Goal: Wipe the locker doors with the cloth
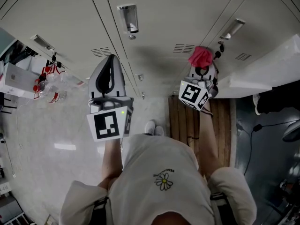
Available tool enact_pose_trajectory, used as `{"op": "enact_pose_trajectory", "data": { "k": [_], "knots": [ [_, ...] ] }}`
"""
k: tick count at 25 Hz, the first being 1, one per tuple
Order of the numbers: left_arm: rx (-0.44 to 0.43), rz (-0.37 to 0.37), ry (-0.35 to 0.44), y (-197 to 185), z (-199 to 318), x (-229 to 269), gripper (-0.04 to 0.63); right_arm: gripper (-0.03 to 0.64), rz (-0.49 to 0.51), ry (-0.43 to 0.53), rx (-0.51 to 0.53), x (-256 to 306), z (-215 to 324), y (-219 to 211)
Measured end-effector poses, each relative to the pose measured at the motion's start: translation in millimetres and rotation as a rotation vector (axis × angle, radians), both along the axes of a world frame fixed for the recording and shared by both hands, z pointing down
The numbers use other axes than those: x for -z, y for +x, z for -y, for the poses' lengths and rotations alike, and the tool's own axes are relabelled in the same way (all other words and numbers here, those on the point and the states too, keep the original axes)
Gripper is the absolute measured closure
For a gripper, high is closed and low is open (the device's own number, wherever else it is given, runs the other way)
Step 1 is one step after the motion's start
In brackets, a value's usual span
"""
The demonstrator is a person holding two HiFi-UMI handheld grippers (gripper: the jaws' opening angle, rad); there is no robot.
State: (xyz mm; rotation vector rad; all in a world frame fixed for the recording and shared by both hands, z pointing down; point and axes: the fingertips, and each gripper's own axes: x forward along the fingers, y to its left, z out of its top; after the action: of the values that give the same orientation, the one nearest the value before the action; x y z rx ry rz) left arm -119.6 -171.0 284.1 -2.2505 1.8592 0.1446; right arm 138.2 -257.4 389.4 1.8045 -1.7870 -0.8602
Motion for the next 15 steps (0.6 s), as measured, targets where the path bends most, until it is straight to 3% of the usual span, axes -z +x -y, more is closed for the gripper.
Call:
{"op": "enact_pose_trajectory", "data": {
  "k": [4,8,12,15],
  "knots": [
    [0.002,0.0,-0.001,-2,-1,0,0.579,0.586,0.016,0.046,0.024,22,-12,-7],
    [0.002,-0.006,0.012,-3,-2,3,0.579,0.586,0.063,0.106,0.179,63,-33,-34],
    [-0.027,-0.05,0.051,11,-6,6,0.579,0.586,0.373,0.128,0.319,96,-57,-54],
    [-0.051,-0.075,0.044,23,-11,-1,0.58,0.586,0.468,0.097,0.377,102,-73,-70]
  ]
}}
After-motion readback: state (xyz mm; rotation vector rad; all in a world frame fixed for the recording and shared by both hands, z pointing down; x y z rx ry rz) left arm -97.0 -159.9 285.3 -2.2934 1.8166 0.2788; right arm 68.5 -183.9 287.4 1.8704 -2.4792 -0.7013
